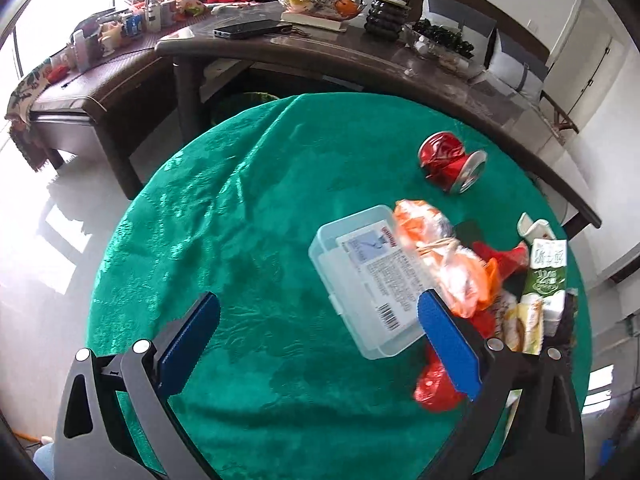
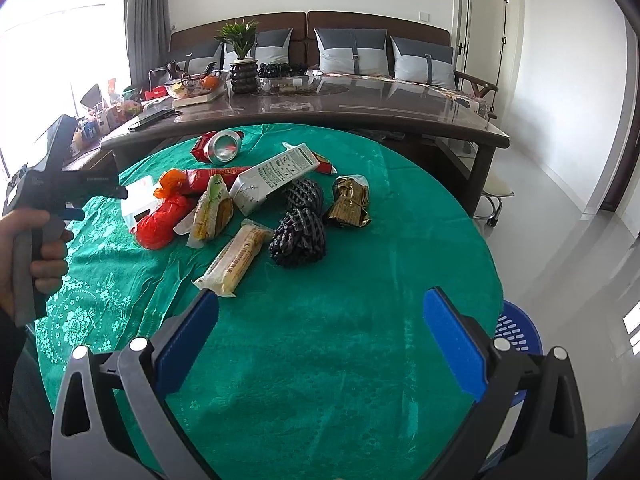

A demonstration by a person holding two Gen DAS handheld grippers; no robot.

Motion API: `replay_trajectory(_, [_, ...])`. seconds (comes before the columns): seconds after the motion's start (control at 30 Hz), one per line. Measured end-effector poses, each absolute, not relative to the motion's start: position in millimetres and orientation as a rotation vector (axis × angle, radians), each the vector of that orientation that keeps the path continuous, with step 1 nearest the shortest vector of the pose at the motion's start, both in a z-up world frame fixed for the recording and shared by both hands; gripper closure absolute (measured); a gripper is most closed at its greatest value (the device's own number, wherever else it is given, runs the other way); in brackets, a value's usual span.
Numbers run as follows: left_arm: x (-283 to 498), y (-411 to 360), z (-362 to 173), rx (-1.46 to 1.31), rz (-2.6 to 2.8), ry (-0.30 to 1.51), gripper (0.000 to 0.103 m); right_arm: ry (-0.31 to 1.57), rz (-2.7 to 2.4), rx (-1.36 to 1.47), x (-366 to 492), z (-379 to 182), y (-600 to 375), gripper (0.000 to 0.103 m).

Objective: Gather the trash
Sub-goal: 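Close the left tool on the clear plastic box while the right tool nears the mesh balls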

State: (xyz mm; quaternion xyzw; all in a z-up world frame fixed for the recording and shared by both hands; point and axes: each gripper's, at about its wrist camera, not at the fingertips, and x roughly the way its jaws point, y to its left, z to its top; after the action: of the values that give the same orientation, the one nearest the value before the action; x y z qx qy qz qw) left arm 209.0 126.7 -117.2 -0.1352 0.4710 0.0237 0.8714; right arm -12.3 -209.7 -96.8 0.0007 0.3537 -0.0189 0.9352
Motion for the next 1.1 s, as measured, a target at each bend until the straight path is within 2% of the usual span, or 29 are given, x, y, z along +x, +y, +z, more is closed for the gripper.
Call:
replay_trajectory(0.3, [253,108,-144,-0.329,0.144,1.051,0.005,0.741,-0.033,0.008,-10,-103,-211,0.005])
replay_trajectory(0.67, [242,138,-150,-0.371,0.101,1.030,0.004,0.764,-0.060,0.031,-6,-111,-224,0.005])
replay_trajectory(0.9, [267,113,-153,-0.352,0.065,1.091,0.004,0.750,-0.039,0.002,-6,-108,-211,0.005])
replay_trajectory(1.1, [259,110,-155,-0.320,0.082,1.073,0.004,0.773,-0.034,0.005,-4,-113,-211,0.005])
